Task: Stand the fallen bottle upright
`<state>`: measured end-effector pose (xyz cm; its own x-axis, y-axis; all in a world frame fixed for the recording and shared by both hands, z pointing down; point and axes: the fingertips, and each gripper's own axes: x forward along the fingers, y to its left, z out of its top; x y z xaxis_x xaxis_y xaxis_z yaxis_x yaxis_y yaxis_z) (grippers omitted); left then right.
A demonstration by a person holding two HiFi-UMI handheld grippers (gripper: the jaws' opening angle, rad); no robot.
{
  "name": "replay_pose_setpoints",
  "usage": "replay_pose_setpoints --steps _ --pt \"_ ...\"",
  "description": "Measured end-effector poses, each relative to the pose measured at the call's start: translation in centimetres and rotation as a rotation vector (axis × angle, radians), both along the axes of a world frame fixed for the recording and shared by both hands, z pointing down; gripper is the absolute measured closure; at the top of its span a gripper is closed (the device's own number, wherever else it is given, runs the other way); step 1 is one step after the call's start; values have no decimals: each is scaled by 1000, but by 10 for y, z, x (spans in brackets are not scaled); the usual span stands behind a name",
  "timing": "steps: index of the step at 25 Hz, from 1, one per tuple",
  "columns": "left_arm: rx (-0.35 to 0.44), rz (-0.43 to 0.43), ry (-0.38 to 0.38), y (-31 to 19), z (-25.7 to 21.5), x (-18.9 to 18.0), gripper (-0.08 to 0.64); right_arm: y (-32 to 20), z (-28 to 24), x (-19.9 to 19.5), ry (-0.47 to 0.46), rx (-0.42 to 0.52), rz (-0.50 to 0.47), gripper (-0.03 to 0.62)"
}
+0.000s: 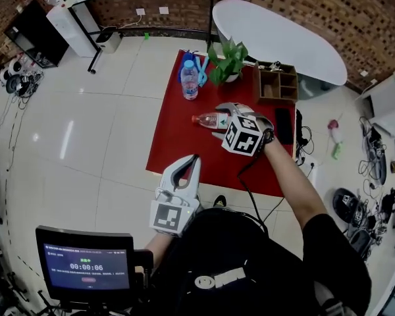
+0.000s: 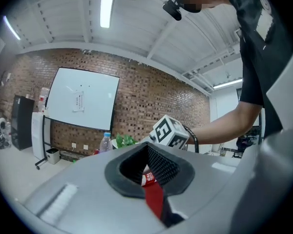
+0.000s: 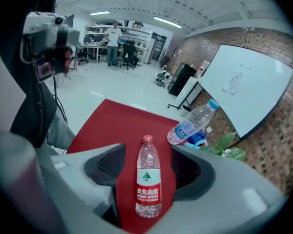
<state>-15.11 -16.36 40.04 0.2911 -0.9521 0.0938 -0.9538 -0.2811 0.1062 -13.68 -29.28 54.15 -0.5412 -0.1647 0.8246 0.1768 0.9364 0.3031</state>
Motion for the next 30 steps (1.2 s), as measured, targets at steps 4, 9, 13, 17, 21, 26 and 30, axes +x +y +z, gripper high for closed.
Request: replay_pose_setpoints --steps 4,9,13,17,21,26,30 --pt "-10 -71 2 3 8 -27 557 -21 60 -24 176 -1 -59 313" --pt "-26 -147 16 17 11 -53 557 -31 112 -33 340 -13 -67 313" --pt "-46 -192 26 22 18 -67 557 -41 136 -34 397 35 -57 313" --pt "-49 -210 28 24 22 -72 557 -43 136 -34 396 59 -58 316" --pt "-46 -196 30 24 20 -69 557 -38 127 -33 332 44 -29 319" --pt "-42 -145 24 21 16 -55 557 -36 98 -31 211 30 40 320" --pt "-33 -107 14 17 13 -42 557 -38 72 -24 105 6 111 321"
